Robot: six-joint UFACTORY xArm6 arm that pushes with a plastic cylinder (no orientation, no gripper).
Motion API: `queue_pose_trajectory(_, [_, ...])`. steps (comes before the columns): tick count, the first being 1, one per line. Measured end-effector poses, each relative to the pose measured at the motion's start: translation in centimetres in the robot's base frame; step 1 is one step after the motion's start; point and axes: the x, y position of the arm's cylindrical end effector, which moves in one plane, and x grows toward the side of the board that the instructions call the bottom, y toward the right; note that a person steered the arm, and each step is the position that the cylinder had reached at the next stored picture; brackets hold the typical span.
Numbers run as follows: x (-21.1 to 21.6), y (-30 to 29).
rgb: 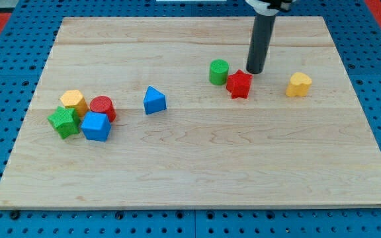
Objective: Push the triangle into the cube
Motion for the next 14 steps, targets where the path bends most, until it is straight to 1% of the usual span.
queue_pose_trajectory(1, [3.3, -3.2])
queue_pose_trajectory(2, [5.6, -9.9])
queue_pose_trajectory(4, [8.1, -21.9])
queue_pose_trajectory(5, [8.3, -27.7])
queue_pose_trajectory(7, [3.1, -24.7])
queue_pose_trajectory(8, [3.0, -31.4])
queue_pose_trajectory(9, [5.8, -34.9])
queue_pose_trajectory(10, [7.5, -36.1])
queue_pose_trajectory(11, [8.8, -36.1])
queue_pose_trajectory(12, [3.6, -36.6])
queue_pose_trajectory(13, [0.6, -31.1])
queue_pose_trajectory(14, [3.3, -32.6])
